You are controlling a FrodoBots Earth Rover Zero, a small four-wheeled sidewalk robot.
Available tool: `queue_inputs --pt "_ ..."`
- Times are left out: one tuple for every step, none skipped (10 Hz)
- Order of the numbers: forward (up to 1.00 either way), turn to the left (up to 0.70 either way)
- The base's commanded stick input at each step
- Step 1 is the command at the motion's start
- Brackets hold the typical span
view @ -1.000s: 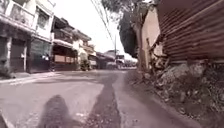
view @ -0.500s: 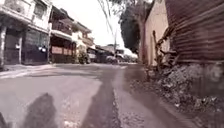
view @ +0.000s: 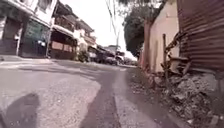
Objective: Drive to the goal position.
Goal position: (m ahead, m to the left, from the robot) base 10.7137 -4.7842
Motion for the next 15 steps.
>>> queue_inputs --pt "0.7 0.0" --pt "0.7 0.0" --pt "0.7 0.0" --pt "0.7 0.0" --pt "0.7 0.0" --pt "0.7 0.0" --pt "0.7 0.0" --pt "0.7 0.0" --pt "0.7 0.0" --pt "0.7 0.0" --pt "0.7 0.0" --pt "0.7 0.0" --pt "0.7 0.0" --pt "0.7 0.0" --pt "0.7 0.0"
